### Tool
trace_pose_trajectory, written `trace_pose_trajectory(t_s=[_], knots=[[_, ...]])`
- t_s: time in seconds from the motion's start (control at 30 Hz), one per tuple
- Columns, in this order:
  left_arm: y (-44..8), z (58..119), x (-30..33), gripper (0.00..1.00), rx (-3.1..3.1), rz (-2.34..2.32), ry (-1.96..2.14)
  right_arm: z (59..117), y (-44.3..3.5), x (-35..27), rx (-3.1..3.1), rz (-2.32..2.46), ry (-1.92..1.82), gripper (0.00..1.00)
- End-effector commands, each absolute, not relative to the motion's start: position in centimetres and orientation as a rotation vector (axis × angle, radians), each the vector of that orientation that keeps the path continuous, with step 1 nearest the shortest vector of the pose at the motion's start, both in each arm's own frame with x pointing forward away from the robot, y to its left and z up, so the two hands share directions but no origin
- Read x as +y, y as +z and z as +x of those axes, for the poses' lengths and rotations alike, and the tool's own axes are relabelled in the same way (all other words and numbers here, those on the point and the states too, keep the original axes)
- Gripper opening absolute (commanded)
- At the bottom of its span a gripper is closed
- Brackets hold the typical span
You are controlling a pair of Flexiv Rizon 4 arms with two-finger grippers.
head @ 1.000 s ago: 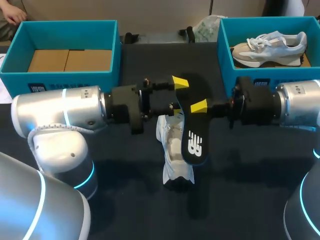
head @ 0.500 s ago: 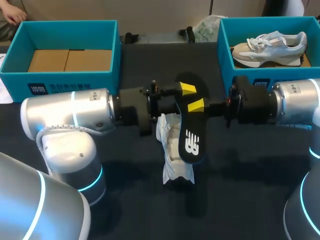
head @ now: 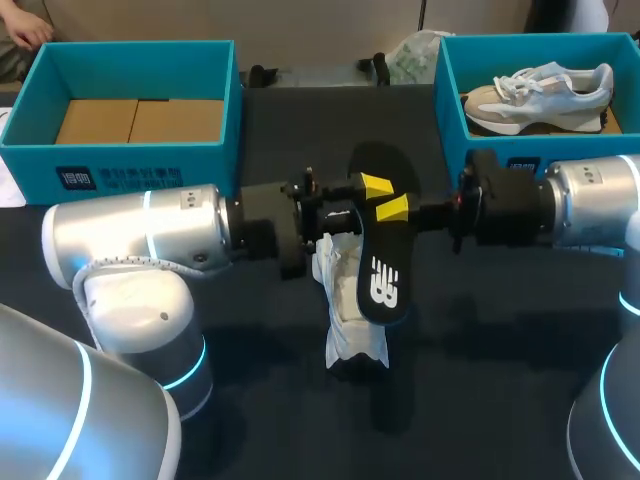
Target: Take the shoe out of the shoebox, open the shoe tongue, remove and reinsert the insole, then place the shoe into the shoebox
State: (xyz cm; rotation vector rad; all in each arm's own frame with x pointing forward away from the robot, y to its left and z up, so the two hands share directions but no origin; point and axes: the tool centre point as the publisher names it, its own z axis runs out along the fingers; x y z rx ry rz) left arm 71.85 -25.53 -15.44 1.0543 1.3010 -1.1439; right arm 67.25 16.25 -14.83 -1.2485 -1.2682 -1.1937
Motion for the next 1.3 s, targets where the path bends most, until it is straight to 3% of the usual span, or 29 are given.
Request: trace_pose_trajectory(t_s=[0.03,0.07,0.1,0.2,0.43,0.5,0.53,1.3], knots=[[-15.5,71.6,-25.5,0.34,1.302,1.050,-1.141,67.2,-14.9,16.5,-1.269,-1.248,-1.192,0.00],[-15.5,71.6,-25.5,0.20,1.302,1.051,-1.141,67.2,-14.9,16.5,-1.268,-1.248,-1.192,0.00],[-15.6,71.6,-25.5,0.13,1.304,1.051,-1.142,67.2,-15.0,16.5,-1.266,-1.248,-1.193,0.00],[-15.6,71.6,-25.6,0.00,1.309,1.049,-1.148,67.2,-15.1,16.4,-1.263,-1.249,-1.195,0.00],[-15.9,71.7,-25.6,0.00,1.327,1.048,-1.164,67.0,-15.1,16.5,-1.263,-1.241,-1.195,0.00],[-15.9,71.7,-25.5,0.00,1.342,1.039,-1.178,66.9,-15.1,16.3,-1.267,-1.247,-1.209,0.48],[-15.9,71.7,-25.4,0.00,1.342,1.037,-1.178,66.8,-15.1,16.0,-1.263,-1.254,-1.216,1.00],[-17.0,68.2,-21.1,0.00,1.421,1.019,-1.239,67.4,-16.4,8.4,-1.278,-1.380,-1.259,1.00]])
